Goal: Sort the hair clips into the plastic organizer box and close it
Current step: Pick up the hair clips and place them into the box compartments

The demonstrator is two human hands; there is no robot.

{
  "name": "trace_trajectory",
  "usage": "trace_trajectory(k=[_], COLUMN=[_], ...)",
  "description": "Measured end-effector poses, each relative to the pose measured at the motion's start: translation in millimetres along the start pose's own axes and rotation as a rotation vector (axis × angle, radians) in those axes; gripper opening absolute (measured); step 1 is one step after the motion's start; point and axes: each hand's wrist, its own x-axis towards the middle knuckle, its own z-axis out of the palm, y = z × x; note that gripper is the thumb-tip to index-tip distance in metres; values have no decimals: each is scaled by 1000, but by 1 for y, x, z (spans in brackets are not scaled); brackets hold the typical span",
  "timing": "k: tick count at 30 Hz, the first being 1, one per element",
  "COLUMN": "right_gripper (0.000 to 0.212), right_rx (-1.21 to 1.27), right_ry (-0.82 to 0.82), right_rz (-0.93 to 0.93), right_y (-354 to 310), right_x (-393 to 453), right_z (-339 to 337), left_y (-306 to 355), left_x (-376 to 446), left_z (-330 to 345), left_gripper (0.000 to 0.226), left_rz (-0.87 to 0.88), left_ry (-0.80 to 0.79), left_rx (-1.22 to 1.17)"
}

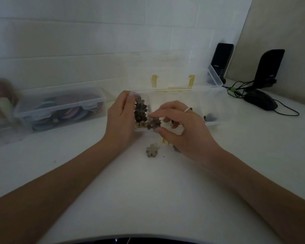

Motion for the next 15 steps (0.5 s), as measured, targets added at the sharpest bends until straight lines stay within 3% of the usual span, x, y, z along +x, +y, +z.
trace_trajectory(k=[5, 8, 12, 15], right_gripper=[26, 29, 27, 33], right_rx=[-110, -345, -201, -304], right_ry=[169, 105, 140, 111], right_rz=[-10, -40, 4, -37], right_y=[-5, -1, -1, 4], right_x=[24, 38, 35, 23], right_z=[6, 13, 14, 14], left_y=[0, 0, 0, 0], left_x=[-1, -1, -2, -1], left_z=[0, 0, 0, 0], left_gripper=[30, 29, 31, 31], left_rz=[7, 1, -4, -11], left_ry=[-11, -6, -9, -3], left_rx=[-6, -24, -32, -4])
